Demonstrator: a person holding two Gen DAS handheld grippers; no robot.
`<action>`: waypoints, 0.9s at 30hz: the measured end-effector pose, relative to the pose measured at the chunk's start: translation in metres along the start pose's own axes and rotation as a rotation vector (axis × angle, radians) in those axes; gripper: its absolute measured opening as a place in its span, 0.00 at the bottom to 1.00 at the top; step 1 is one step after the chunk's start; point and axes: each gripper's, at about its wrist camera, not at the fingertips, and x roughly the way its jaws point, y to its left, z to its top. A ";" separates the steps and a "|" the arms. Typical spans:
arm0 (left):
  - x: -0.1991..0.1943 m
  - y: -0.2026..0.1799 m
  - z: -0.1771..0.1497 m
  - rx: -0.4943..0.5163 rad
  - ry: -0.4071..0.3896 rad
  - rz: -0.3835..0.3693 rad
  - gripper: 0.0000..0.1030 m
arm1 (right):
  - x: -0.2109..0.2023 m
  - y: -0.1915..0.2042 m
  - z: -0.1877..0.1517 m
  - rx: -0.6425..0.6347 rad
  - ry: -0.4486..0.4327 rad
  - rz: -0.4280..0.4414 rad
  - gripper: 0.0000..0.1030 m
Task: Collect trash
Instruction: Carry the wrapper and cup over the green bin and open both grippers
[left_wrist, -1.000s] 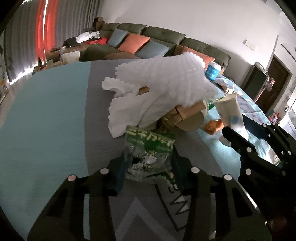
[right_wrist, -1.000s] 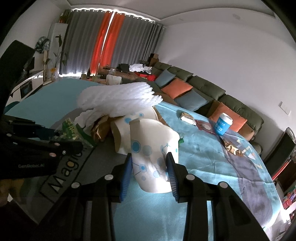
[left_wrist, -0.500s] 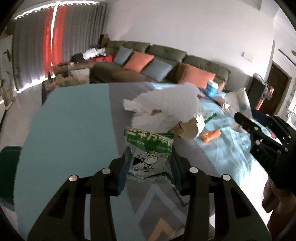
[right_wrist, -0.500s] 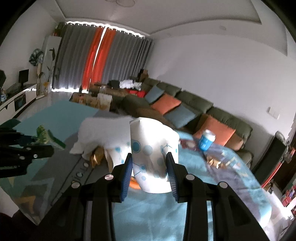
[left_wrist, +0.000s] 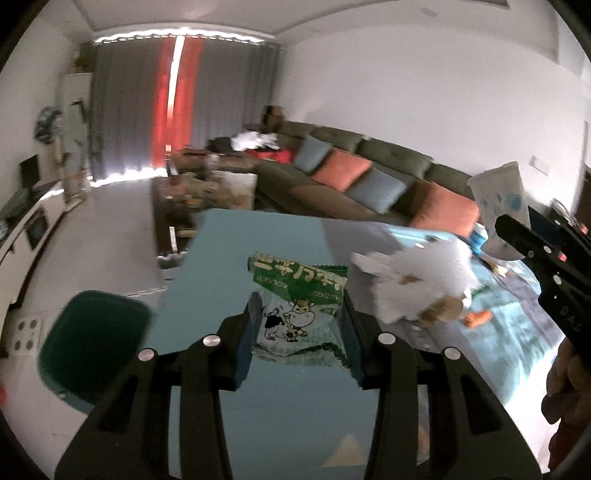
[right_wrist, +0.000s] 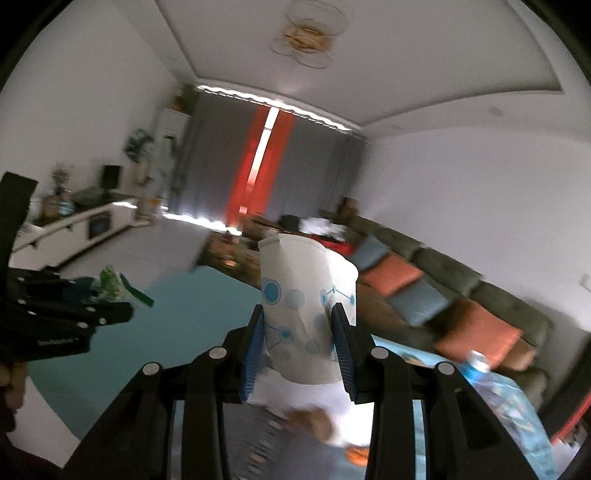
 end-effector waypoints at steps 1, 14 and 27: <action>-0.003 0.007 0.001 -0.008 -0.006 0.020 0.40 | 0.005 0.006 0.005 0.004 -0.004 0.039 0.33; -0.049 0.121 0.004 -0.089 -0.027 0.300 0.41 | 0.081 0.113 0.058 -0.003 0.040 0.476 0.33; -0.041 0.220 -0.016 -0.186 0.068 0.455 0.41 | 0.164 0.222 0.061 0.040 0.303 0.806 0.33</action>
